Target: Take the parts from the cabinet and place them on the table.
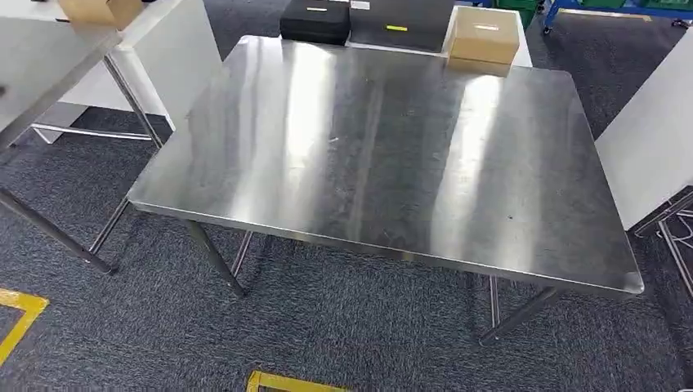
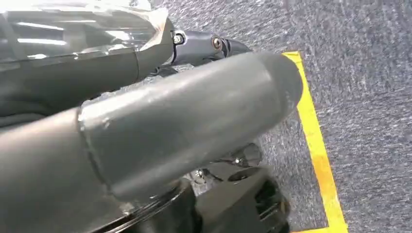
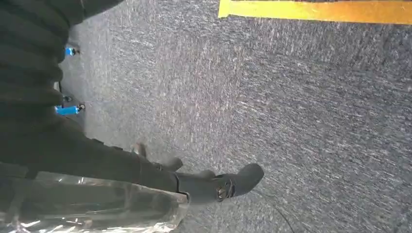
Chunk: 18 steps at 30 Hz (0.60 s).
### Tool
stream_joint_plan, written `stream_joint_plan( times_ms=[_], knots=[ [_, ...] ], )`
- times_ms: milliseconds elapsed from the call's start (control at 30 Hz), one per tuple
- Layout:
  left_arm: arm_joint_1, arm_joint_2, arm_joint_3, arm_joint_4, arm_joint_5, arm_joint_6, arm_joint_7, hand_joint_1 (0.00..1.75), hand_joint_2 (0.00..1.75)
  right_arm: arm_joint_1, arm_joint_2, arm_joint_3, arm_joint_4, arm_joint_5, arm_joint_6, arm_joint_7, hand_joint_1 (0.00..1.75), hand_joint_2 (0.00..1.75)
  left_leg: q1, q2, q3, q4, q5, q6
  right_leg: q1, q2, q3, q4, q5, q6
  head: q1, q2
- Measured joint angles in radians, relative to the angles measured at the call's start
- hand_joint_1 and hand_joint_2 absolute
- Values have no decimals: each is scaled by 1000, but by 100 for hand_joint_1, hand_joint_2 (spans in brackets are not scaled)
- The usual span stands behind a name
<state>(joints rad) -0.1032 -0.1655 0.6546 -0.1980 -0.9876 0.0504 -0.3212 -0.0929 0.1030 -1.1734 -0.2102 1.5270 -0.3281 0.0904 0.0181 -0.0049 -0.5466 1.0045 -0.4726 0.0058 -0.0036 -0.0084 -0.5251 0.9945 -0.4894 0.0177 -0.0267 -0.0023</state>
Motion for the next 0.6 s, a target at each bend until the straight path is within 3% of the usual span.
stream_joint_plan(
  times_ms=[67, 200, 400, 433, 467, 500, 533, 567, 600],
  knots=[
    [3, 0, 0, 0, 0, 0, -1, 0, 0, 1, 0, 0, 0, -1, -1, 0, 0, 175, -14, 0, 0, 0, -1, 8, -10, 0, -4, -2, 2, 3, 0, 0],
    [1, 0, 0, 0, -7, -2, -1, 0, 0, 1, 1, 0, 0, -2, -2, 0, 0, 175, -20, 0, -4, 0, 1, 21, -16, 0, -3, -10, 9, 14, 0, 0],
    [1, -2, 0, 0, -15, -6, 4, 0, 0, 1, 0, 0, 0, -24, -10, 0, 0, 175, -24, 0, -8, 1, 3, 27, -20, 0, 2, -15, 15, 24, -1, 0],
    [0, -1, 0, 0, -16, -6, 5, 0, 0, 1, 2, 0, 0, -26, -12, 0, 0, 175, -31, 1, -13, 11, 0, 38, -32, 0, 3, -23, 21, 38, -3, 0],
    [-1, 0, 0, 0, -16, -6, 6, 0, 0, 0, 2, 0, 0, -26, -13, 0, 0, 175, -29, 1, -14, 10, 1, 45, -35, 1, 3, -24, 23, 43, -3, 0],
    [-1, 0, 0, 0, -16, -7, 7, 0, 0, 0, 4, 0, 0, -26, -13, 0, 0, 175, -28, 0, -15, 8, 2, 48, -35, 1, 3, -28, 24, 46, -1, 0],
    [-1, -1, 0, 0, -16, -7, 7, 0, 0, 0, 4, 0, 0, -26, -14, 0, 0, 175, -22, 1, -6, -11, 12, 58, -26, 0, 3, -27, 22, 51, -2, 0],
    [-2, -4, 0, 0, -16, -7, 7, 0, 0, 0, 2, 0, 0, -26, -14, 0, 0, 175, -16, 6, 0, -23, 20, 64, -31, 1, -7, -2, 7, 46, -2, 0],
    [-3, -3, 0, 0, -16, -7, 7, 0, 0, 0, 1, 0, 0, -26, -14, 0, 0, 175, -15, 7, -1, -27, 24, 71, -26, 3, -34, 55, -29, 33, 2, 0]
  ],
)
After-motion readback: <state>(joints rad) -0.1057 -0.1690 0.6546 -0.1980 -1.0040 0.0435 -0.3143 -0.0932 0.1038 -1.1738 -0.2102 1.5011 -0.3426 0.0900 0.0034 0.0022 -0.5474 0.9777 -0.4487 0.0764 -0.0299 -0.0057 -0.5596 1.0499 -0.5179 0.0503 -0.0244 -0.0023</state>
